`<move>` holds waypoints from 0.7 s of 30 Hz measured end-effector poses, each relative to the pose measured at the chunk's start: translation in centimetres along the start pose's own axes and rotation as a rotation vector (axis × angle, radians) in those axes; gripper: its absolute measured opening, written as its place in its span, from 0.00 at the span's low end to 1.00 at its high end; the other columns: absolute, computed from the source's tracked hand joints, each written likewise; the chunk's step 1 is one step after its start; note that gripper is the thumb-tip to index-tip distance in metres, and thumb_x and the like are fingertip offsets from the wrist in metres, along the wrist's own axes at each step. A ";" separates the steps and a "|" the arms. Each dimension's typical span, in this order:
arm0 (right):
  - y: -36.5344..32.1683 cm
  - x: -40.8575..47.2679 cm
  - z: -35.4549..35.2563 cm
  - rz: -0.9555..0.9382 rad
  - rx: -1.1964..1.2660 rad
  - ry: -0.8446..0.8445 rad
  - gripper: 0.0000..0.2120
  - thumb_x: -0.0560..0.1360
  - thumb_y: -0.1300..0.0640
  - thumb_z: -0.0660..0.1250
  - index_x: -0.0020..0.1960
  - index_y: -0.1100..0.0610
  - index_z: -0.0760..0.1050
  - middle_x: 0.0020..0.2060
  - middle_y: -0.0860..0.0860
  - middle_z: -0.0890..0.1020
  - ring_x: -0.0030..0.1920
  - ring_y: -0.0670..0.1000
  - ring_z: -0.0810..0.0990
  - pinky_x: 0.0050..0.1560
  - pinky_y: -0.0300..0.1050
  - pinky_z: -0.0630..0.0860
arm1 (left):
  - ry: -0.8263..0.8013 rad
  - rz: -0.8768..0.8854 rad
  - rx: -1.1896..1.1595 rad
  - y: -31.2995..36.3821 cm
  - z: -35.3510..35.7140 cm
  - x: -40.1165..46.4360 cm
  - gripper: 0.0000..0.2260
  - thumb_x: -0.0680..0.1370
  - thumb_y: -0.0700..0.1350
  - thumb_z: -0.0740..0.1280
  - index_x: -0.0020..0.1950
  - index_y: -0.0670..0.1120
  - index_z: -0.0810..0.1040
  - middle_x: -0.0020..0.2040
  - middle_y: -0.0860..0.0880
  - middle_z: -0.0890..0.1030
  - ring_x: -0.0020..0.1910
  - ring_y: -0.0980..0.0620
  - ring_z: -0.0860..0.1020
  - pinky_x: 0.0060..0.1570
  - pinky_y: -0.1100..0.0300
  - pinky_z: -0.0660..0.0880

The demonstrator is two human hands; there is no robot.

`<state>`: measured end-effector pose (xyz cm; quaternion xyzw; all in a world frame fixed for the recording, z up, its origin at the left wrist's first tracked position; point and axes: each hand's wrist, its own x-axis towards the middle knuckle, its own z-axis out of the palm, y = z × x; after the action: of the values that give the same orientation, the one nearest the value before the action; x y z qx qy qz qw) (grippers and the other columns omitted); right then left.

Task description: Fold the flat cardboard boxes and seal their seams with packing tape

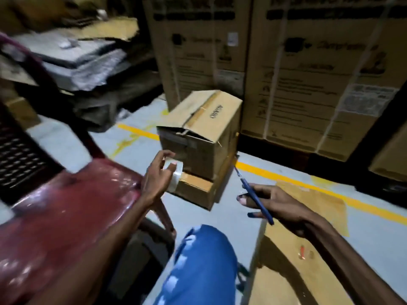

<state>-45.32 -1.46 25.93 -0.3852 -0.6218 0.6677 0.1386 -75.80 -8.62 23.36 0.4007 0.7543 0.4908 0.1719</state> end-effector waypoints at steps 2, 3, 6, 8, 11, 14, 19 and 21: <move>-1.2 0.8 4.4 -0.006 0.028 -0.132 0.16 0.75 0.58 0.75 0.62 0.54 0.81 0.58 0.53 0.84 0.59 0.51 0.83 0.55 0.48 0.82 | 0.053 0.011 0.047 -2.2 -5.2 -0.9 0.11 0.70 0.56 0.63 0.52 0.61 0.75 0.55 0.52 0.81 0.56 0.47 0.79 0.59 0.49 0.75; -2.0 1.3 6.6 -0.009 0.020 -0.188 0.15 0.75 0.58 0.75 0.61 0.54 0.81 0.55 0.49 0.85 0.58 0.48 0.83 0.54 0.47 0.82 | 0.071 0.009 0.086 -3.4 -7.4 -1.3 0.12 0.71 0.57 0.62 0.54 0.62 0.75 0.57 0.52 0.81 0.57 0.48 0.78 0.62 0.48 0.74; -4.0 4.7 13.8 -0.019 -0.203 -0.163 0.12 0.75 0.53 0.75 0.56 0.58 0.83 0.39 0.45 0.84 0.41 0.43 0.84 0.46 0.46 0.84 | 0.123 -0.028 0.258 -6.8 -12.8 -2.5 0.16 0.72 0.60 0.59 0.60 0.66 0.72 0.63 0.55 0.80 0.62 0.50 0.77 0.66 0.44 0.72; -4.6 7.9 18.4 -0.072 -0.522 0.031 0.20 0.70 0.41 0.75 0.46 0.59 0.82 0.34 0.52 0.83 0.36 0.50 0.83 0.44 0.54 0.84 | 0.124 -0.054 0.335 -8.7 -15.2 -3.1 0.17 0.73 0.61 0.57 0.61 0.67 0.71 0.61 0.58 0.81 0.61 0.50 0.79 0.64 0.45 0.73; -5.2 10.9 24.6 -0.226 -0.846 0.169 0.15 0.69 0.44 0.72 0.47 0.54 0.77 0.44 0.57 0.85 0.46 0.60 0.84 0.42 0.49 0.79 | 0.119 -0.078 0.411 -11.1 -17.7 -4.2 0.11 0.75 0.60 0.58 0.55 0.70 0.72 0.55 0.60 0.82 0.56 0.52 0.81 0.59 0.49 0.77; -4.7 12.2 29.1 -0.322 -1.014 0.183 0.15 0.74 0.50 0.71 0.56 0.58 0.76 0.52 0.60 0.81 0.53 0.62 0.80 0.42 0.47 0.68 | 0.189 -0.041 0.590 -12.7 -18.6 -6.0 0.08 0.75 0.56 0.66 0.53 0.63 0.74 0.51 0.58 0.83 0.49 0.52 0.82 0.48 0.54 0.78; -3.2 14.4 32.9 -0.343 -1.286 0.096 0.11 0.79 0.53 0.67 0.57 0.59 0.80 0.52 0.59 0.83 0.54 0.60 0.83 0.44 0.48 0.75 | 0.187 -0.044 0.617 -15.9 -18.2 -7.3 0.08 0.79 0.58 0.62 0.47 0.56 0.77 0.48 0.58 0.81 0.52 0.54 0.77 0.54 0.51 0.64; -3.6 14.9 32.9 -0.338 -1.365 0.039 0.11 0.78 0.53 0.69 0.56 0.59 0.79 0.49 0.57 0.83 0.51 0.58 0.83 0.41 0.46 0.72 | 0.258 -0.122 0.531 -16.1 -17.3 -7.3 0.17 0.78 0.66 0.62 0.42 0.55 0.81 0.44 0.59 0.81 0.50 0.57 0.74 0.54 0.53 0.55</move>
<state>-78.84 -14.70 21.91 -0.2961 -0.9506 0.0904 -0.0213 -89.61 -27.92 16.16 0.3200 0.8946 0.3120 -0.0068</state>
